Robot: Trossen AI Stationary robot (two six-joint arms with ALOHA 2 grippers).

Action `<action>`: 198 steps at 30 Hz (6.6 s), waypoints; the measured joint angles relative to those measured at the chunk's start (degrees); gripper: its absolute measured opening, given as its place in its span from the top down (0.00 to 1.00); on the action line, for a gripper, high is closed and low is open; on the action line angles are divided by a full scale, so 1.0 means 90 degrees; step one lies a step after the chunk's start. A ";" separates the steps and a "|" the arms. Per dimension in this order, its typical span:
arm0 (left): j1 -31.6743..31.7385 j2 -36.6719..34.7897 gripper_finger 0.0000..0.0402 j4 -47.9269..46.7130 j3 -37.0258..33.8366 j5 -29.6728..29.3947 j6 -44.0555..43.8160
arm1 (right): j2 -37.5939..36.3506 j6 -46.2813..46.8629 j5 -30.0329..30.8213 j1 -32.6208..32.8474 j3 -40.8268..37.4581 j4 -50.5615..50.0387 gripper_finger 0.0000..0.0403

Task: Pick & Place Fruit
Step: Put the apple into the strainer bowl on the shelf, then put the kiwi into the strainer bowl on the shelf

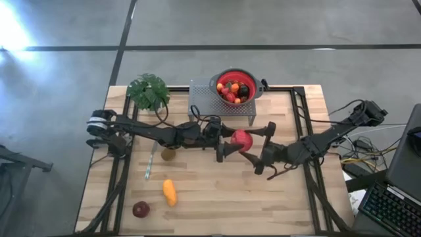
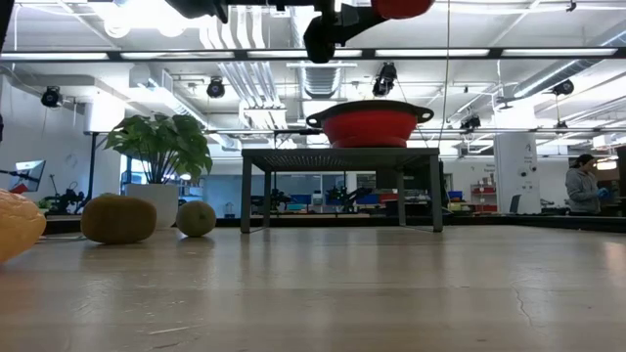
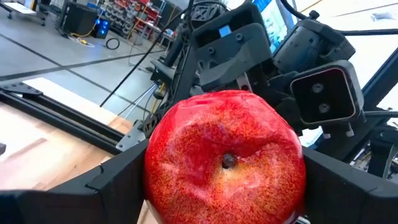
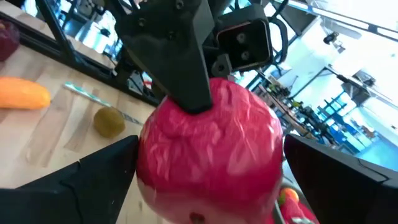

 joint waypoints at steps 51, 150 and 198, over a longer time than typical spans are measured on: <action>0.0037 0.0000 0.03 -0.0190 -0.0005 -0.0773 -0.0698 | -0.0007 0.0144 -0.0796 -0.0743 0.0000 0.0006 0.14; -0.0566 -0.0810 0.03 -0.0836 -0.0034 0.0658 0.1748 | 0.2561 0.0668 -0.3189 -0.6514 0.4031 -0.5654 0.01; -0.1467 -0.2446 0.03 -0.7907 -0.0022 -0.3093 0.1308 | -0.0529 0.3222 -0.4110 -0.4020 0.3105 -0.8156 0.01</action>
